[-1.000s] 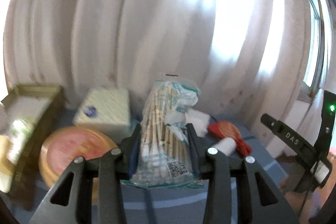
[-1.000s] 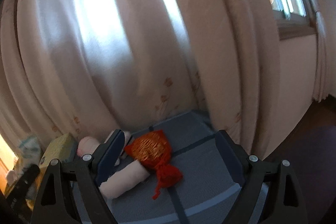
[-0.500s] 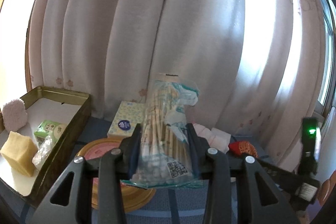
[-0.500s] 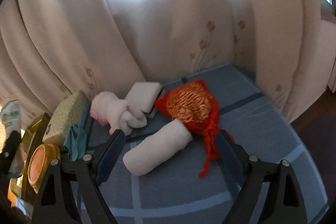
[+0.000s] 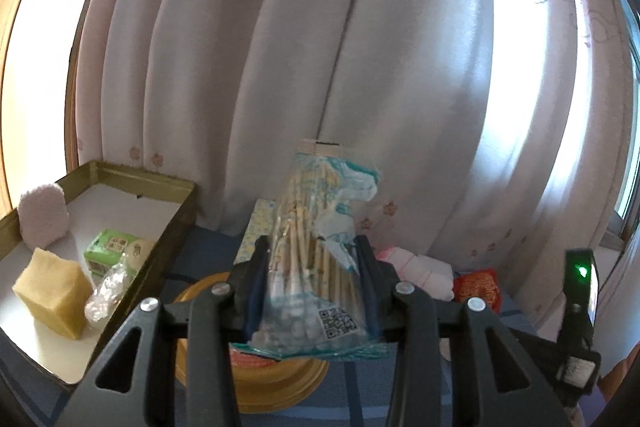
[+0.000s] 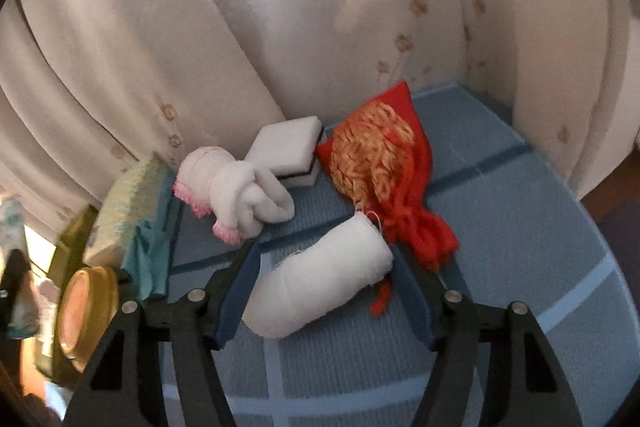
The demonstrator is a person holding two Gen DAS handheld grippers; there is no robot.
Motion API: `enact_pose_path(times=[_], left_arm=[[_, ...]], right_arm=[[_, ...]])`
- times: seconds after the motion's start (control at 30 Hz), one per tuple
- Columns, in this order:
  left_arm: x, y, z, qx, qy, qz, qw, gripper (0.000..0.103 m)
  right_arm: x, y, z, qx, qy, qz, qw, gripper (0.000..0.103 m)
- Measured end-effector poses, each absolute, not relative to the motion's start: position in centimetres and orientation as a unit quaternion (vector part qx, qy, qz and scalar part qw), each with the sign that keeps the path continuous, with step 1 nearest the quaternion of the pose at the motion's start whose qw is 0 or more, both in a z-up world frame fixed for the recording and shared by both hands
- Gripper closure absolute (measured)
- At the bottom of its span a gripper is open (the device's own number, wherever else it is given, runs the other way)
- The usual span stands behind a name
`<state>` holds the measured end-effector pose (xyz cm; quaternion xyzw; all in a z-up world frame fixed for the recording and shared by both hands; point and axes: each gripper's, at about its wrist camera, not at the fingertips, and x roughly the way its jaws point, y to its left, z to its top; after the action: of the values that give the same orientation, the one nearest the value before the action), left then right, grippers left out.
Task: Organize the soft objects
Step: 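Grasp the white rolled towel with the right gripper while the left holds the swab bag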
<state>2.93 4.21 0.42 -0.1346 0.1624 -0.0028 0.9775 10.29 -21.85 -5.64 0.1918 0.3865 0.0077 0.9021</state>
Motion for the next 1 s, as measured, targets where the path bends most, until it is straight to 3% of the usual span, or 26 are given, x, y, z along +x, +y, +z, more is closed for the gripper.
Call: enact_pose_path(times=[0.23, 0.4, 0.53, 1.0], left_arm=[[3.0, 4.0, 0.3, -0.133, 0.164, -0.011, 0.977, 0.064], [3.3, 3.6, 0.1, -0.122, 0.17, -0.014, 0.978, 0.064], [3.2, 3.0, 0.1, -0.108, 0.167, -0.017, 0.98, 0.064], [2.7, 1.6, 0.0, -0.05, 0.143, -0.006, 0.988, 0.064]], right_arm=[[10.7, -21.1, -5.5, 0.215, 0.402, 0.006, 0.89, 0.034], [11.9, -18.9, -5.5, 0.14, 0.408, 0.004, 0.902, 0.035], [11.8, -18.5, -5.3, 0.141, 0.399, 0.042, 0.905, 0.063], [4.2, -15.1, 0.1, 0.035, 0.18, 0.042, 0.982, 0.065]])
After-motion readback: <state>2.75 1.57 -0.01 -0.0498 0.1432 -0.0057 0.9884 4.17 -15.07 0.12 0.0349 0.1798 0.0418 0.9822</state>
